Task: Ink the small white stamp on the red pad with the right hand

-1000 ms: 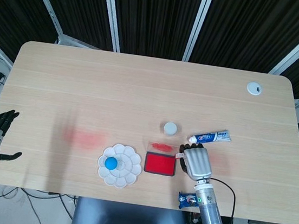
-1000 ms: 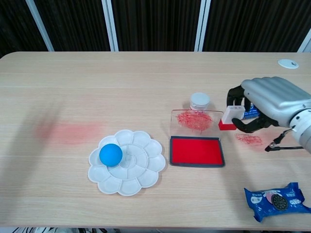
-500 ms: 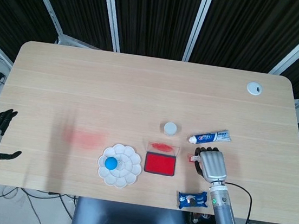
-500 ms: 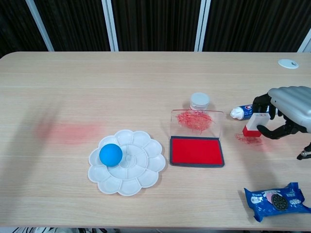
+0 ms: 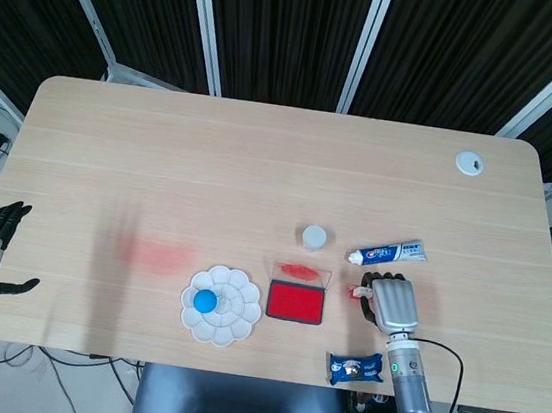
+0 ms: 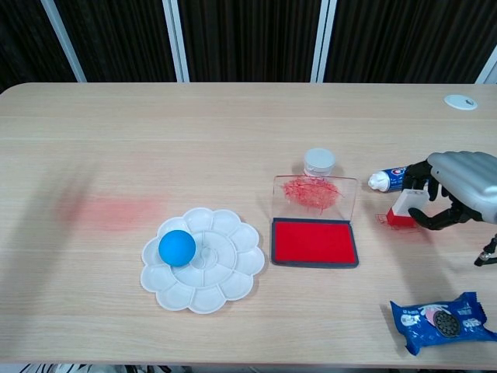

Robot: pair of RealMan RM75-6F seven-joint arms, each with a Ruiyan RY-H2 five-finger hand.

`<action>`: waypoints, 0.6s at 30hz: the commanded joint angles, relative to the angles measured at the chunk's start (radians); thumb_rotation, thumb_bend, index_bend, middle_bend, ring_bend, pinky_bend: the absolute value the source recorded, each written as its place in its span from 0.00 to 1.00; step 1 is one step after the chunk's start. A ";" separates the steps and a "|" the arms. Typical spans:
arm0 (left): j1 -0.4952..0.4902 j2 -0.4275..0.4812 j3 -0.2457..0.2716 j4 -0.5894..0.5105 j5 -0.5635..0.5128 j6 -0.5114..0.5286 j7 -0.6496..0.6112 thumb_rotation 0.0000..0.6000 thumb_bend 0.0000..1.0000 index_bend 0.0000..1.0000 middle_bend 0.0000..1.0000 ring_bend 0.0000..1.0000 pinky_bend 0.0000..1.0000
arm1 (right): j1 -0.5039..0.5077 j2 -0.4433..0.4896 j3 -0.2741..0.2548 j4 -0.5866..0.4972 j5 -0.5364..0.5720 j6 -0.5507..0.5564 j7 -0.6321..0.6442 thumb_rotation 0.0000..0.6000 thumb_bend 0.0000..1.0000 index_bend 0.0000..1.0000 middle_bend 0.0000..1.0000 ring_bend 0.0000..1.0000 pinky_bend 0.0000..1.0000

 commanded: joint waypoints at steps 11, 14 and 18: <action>0.001 0.000 -0.001 0.000 -0.002 0.000 0.000 1.00 0.00 0.00 0.00 0.00 0.00 | -0.002 -0.031 0.006 0.056 -0.004 -0.007 0.005 1.00 0.53 0.77 0.56 0.45 0.44; 0.001 0.000 -0.001 0.000 -0.002 0.000 0.001 1.00 0.00 0.00 0.00 0.00 0.00 | -0.004 -0.036 0.005 0.066 0.002 -0.013 -0.001 1.00 0.52 0.77 0.55 0.44 0.44; 0.001 0.000 -0.001 0.000 -0.003 -0.001 0.001 1.00 0.00 0.00 0.00 0.00 0.00 | -0.006 -0.039 0.008 0.071 0.013 -0.021 -0.012 1.00 0.51 0.77 0.55 0.44 0.43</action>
